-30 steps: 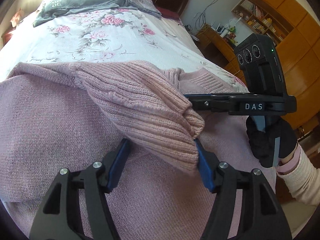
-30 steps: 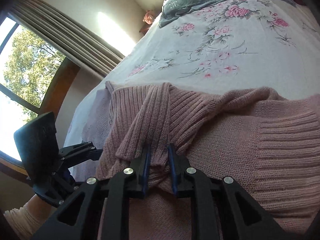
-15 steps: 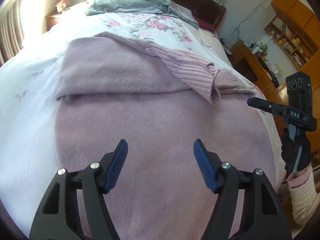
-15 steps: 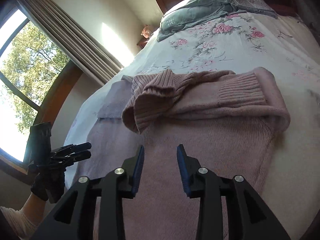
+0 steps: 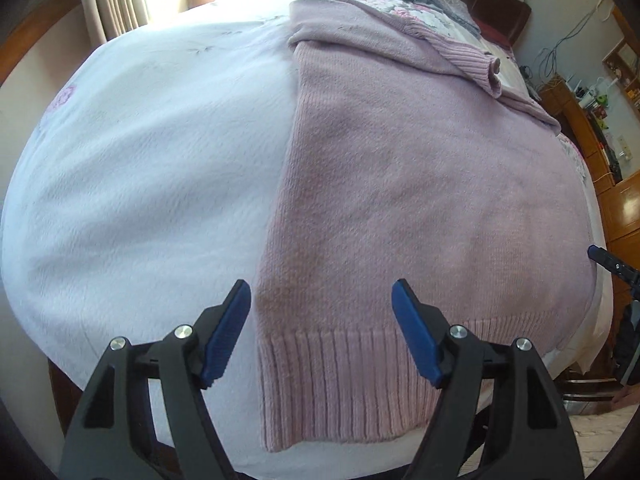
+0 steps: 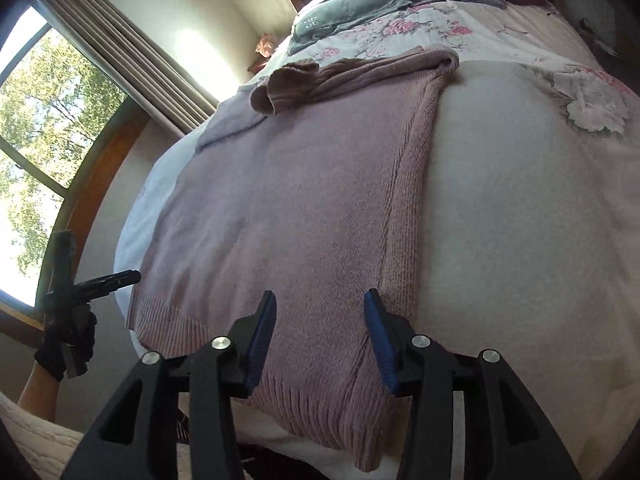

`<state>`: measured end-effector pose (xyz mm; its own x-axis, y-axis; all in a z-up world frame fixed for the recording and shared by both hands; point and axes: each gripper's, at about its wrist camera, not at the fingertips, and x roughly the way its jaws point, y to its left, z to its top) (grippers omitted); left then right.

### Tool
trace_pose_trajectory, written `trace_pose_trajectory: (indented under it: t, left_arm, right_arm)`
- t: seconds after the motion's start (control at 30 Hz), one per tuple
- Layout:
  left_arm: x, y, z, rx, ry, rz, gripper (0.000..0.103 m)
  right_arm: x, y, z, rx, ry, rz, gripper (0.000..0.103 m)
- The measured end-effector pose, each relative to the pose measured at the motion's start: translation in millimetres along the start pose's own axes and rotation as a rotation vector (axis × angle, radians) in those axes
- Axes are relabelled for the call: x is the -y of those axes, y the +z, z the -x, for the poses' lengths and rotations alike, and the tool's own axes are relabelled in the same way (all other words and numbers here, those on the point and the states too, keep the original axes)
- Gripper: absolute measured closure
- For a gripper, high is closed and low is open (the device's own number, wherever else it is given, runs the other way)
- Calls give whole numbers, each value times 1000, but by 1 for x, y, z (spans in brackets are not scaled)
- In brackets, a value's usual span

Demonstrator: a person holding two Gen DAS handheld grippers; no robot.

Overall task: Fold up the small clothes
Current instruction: 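Open both tools and withdraw them from the folded sweater, then grasp the ribbed hem corner with the left tool while the right tool grasps the other hem corner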

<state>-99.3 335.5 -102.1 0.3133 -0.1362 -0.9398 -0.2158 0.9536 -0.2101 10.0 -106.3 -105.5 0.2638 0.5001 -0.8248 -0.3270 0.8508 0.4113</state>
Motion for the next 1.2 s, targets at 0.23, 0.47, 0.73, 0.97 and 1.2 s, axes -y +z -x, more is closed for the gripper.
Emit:
trace_pose_trajectory:
  t: [0.23,0.47,0.73,0.97,1.2]
  left_arm:
    - [-14,-35,-3,-34,12,18,30]
    - [-26,-50,-7,-48,-78,64,29]
    - [-24,-48,-8,-63,-103,64,26]
    - [-18,-46,-14,-63,-127,67,23]
    - [-30,-56,-8,-66,-229,143,64]
  right_arm:
    - [5,-37,24,-36,-102,17,49]
    - [32,-70,20,-94,-83,-88,49]
    - [32,-81,-4,-132,-12,-111,48]
    - [30,-84,-27,-187,80,-126,62]
    - [30,-86,-25,-193,168,-147,89]
